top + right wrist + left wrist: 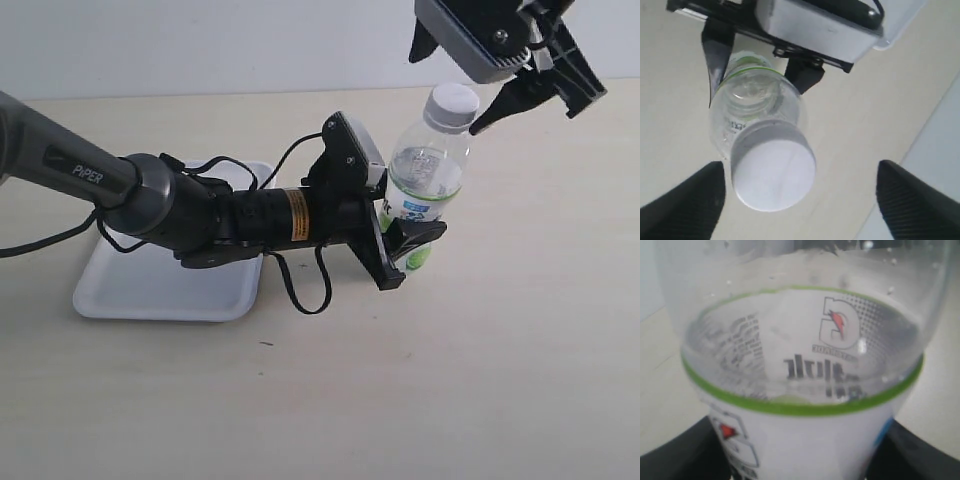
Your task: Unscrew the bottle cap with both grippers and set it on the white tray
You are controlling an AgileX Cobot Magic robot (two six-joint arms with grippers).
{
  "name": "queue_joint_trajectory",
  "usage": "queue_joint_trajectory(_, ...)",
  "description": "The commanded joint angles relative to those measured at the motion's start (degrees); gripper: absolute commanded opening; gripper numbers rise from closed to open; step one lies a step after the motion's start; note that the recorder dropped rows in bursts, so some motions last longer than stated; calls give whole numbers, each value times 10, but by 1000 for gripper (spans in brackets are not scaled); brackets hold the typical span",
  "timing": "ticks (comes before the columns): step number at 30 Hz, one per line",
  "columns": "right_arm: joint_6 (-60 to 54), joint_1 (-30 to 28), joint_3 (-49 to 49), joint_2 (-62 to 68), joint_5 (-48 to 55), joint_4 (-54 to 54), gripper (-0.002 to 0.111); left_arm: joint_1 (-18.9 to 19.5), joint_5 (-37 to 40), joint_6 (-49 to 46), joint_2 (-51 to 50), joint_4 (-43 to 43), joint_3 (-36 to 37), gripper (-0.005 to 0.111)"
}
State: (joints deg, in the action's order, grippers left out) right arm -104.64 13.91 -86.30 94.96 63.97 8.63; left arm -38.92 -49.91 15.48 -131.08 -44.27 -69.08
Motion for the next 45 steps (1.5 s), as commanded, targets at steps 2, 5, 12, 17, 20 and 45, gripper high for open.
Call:
queue_joint_trajectory(2, 251, 1, 0, -12, -8, 4, 86, 2, 1, -1, 4, -4, 4, 0)
queue_joint_trajectory(5, 506, 1, 0, -16, -1, 4, 85, 2, 1, -2, 4, -3, 4, 0)
queue_joint_trajectory(12, 796, 1, 0, -9, 60, 6, 85, 2, 1, -2, 4, -3, 4, 0)
queue_joint_trajectory(17, 820, 1, 0, -9, 60, 6, 85, 2, 1, -1, 4, -3, 4, 0)
queue_joint_trajectory(20, 824, 1, 0, -9, 60, 6, 82, 2, 2, -1, 4, -3, 4, 0)
queue_joint_trajectory(45, 816, 1, 8, -8, 42, 17, 71, 2, -5, -2, 4, -3, 4, 0)
